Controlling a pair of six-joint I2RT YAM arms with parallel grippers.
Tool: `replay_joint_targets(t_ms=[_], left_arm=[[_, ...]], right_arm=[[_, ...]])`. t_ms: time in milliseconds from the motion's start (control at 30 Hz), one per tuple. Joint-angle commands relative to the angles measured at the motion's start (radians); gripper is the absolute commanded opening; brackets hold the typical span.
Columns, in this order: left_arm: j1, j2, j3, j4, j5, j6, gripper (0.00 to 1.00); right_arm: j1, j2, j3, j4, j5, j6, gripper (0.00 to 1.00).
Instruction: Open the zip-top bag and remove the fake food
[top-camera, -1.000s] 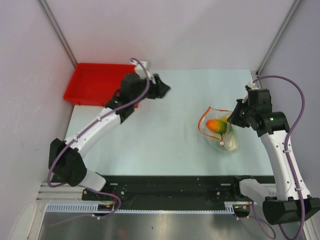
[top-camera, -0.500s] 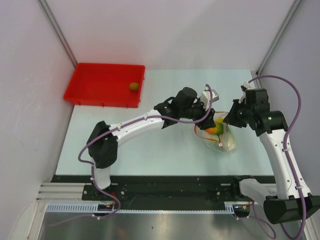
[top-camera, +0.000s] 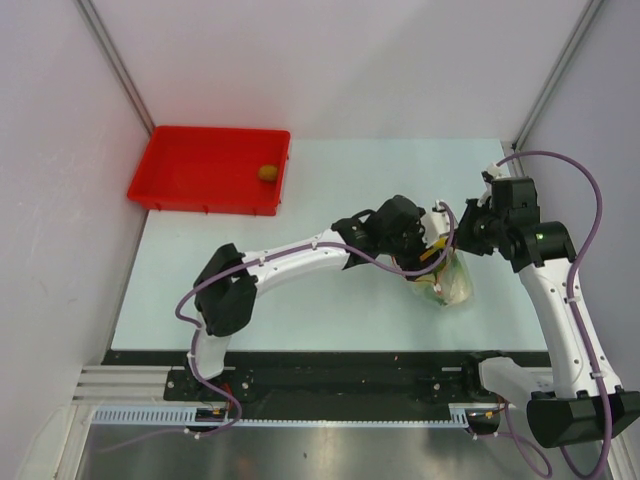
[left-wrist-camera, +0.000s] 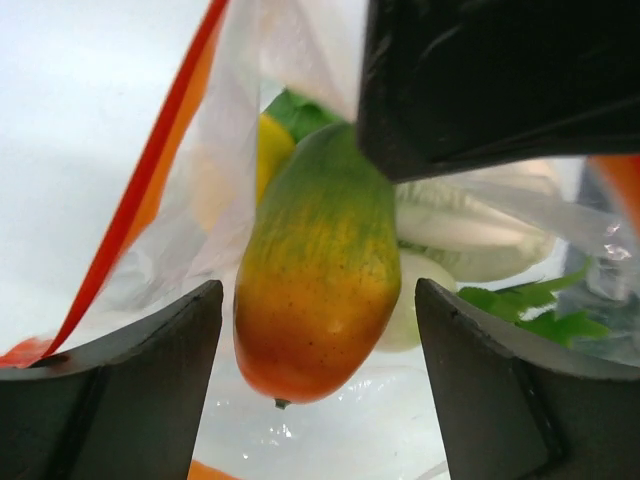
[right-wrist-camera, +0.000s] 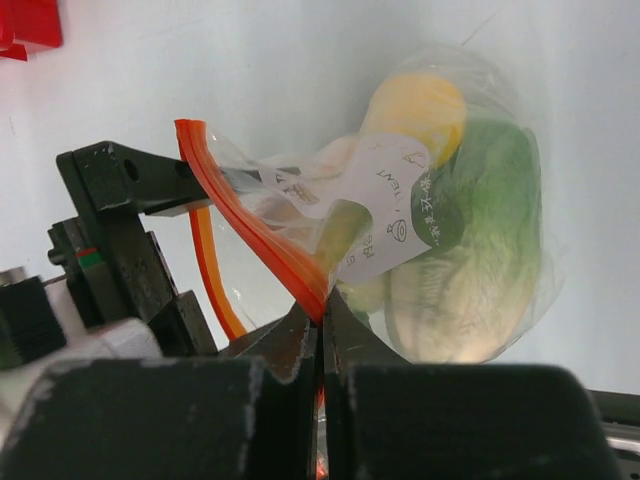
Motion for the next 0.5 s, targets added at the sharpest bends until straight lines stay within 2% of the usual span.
replay_joint_targets(t_ms=[0, 133, 233, 367, 433, 467], left_arm=[[-0.016, 0.019, -0.023, 0.023, -0.093, 0.095, 0.82], [-0.028, 0.034, -0.023, 0.04, -0.179, 0.116, 0.79], [-0.034, 0.045, 0.009, 0.012, -0.176, 0.127, 0.69], [-0.037, 0.045, 0.049, -0.034, -0.128, 0.127, 0.42], [-0.036, 0.023, 0.046, -0.038, -0.104, 0.117, 0.36], [-0.036, 0.001, 0.044, -0.046, -0.082, 0.112, 0.25]], right_arm=[[0.004, -0.007, 0.049, 0.054, -0.027, 0.006, 0.0], [0.001, -0.003, 0.049, 0.056, -0.032, 0.011, 0.0], [-0.001, -0.003, 0.049, 0.056, -0.038, 0.017, 0.0], [-0.007, -0.001, 0.049, 0.059, -0.041, 0.019, 0.0], [-0.009, -0.003, 0.049, 0.056, -0.031, 0.014, 0.0], [-0.009, -0.004, 0.047, 0.057, -0.023, 0.012, 0.0]])
